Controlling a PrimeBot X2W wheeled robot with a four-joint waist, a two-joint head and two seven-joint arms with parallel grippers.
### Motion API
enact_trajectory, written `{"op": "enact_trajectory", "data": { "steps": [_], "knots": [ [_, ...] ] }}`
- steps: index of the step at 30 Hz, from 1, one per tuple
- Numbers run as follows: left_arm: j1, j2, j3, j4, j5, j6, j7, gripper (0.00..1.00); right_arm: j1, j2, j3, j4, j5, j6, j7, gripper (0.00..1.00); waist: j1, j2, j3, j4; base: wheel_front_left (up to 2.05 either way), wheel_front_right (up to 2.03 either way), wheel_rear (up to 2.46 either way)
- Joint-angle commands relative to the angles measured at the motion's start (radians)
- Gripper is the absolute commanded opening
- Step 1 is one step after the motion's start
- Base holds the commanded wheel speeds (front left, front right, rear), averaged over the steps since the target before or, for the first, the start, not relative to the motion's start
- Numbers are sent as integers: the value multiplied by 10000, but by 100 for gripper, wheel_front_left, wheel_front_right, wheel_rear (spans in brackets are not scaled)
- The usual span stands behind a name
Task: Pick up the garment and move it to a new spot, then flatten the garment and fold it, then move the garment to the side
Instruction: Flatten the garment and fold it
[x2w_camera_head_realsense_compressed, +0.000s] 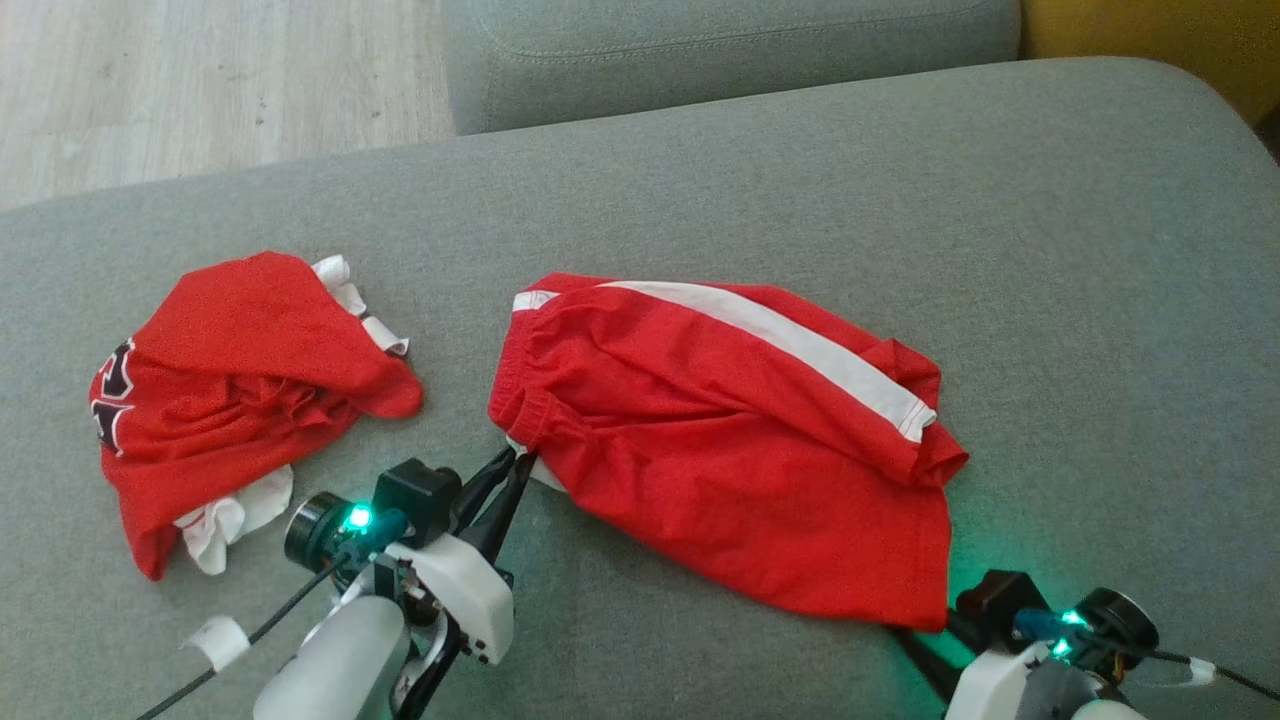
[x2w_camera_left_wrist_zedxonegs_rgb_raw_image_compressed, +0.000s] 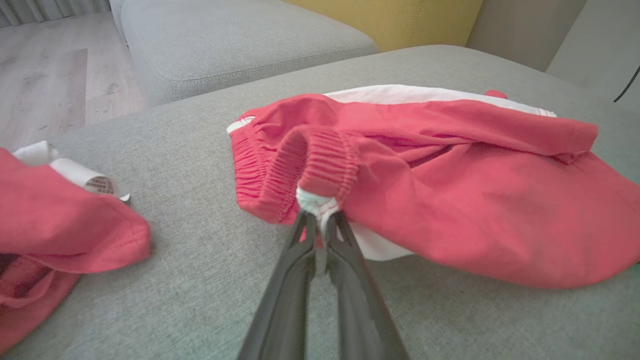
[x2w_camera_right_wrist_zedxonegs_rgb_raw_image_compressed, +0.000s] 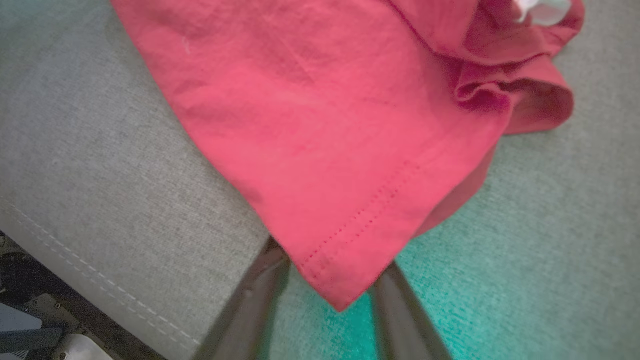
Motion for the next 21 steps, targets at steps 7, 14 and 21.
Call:
{"op": "enact_trajectory", "data": {
  "steps": [7, 14, 21],
  "knots": [
    [-354, 452, 372, -344, -152, 184, -66, 0, -248, -214, -103, -451, 590, -7, -153, 0, 0, 0, -293, -50, 0, 0, 0],
    [-364, 780, 449, -607, -202, 250, -2, 0, -292, -427, -831, -2065, 1803, -7, 195, 0, 0, 0, -805, -72, 0, 0, 0],
    [-1220, 1212, 639, -1225, -359, 171, 571, 0, -1235, -765, -1682, -3500, 2433, -7, 881, 0, 0, 0, -1112, 22, 0, 0, 0]
  ]
}}
